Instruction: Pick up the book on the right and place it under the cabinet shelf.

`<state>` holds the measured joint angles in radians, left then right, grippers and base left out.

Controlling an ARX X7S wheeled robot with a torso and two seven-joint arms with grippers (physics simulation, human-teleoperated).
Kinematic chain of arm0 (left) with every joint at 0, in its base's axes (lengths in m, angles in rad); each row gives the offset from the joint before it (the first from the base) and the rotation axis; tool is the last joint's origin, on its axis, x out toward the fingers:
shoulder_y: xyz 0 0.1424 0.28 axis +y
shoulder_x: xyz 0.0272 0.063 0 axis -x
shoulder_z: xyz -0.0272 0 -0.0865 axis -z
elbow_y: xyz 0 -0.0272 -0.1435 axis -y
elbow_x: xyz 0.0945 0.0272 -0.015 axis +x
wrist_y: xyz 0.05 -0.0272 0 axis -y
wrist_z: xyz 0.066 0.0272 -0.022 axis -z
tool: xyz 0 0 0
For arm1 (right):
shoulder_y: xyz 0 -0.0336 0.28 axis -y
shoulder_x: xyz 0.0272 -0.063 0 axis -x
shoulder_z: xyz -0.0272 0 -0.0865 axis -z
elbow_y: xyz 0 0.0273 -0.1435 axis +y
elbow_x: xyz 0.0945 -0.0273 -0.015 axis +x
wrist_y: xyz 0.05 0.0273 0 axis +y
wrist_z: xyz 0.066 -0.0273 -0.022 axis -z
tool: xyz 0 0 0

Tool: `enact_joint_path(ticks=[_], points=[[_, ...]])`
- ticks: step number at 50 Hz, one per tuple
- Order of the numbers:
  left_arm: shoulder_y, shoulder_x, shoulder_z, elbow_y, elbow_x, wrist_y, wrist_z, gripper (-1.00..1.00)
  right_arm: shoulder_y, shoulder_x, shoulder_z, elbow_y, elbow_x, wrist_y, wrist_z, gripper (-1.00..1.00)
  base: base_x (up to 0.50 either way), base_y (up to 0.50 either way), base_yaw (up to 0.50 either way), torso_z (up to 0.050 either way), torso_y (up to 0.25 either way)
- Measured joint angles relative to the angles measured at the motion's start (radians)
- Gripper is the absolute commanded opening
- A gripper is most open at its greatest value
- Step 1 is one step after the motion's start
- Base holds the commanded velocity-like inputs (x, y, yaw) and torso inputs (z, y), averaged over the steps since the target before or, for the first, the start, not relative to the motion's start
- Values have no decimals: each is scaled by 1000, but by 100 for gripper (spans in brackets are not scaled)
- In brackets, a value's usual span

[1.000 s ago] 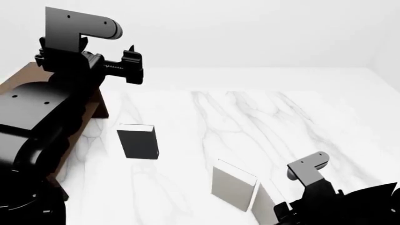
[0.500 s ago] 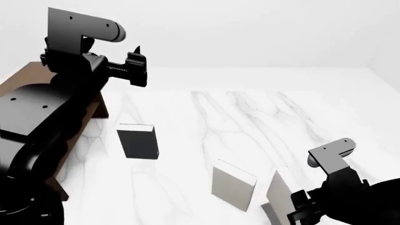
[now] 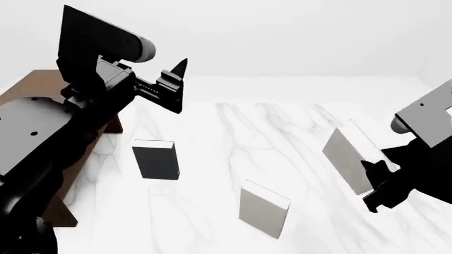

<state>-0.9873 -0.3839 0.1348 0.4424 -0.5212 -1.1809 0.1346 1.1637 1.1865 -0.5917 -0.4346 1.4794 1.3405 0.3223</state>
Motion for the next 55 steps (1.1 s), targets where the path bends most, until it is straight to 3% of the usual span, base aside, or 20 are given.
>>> enact_joint_path(ticks=[11,25,43,55], points=[[-3,-23,29,22,-24,31,56,100,242,7,-130,-98,-341,-24,-322,-100,0,0,0,0,1],[-10,-43,44,60,-58,38,99,100,378,44,-308,-160,-710,-237,-626,-100,0,0,0,0,1],[-4,-70,57,120,-101,61,154,100,389,82,-401,-186,-930,-508,-779,-100,0,0,0,0,1],[17,-111,98,174,-90,152,223,100,390,85,-411,-200,-997,-643,-820,-100,0,0,0,0,1]])
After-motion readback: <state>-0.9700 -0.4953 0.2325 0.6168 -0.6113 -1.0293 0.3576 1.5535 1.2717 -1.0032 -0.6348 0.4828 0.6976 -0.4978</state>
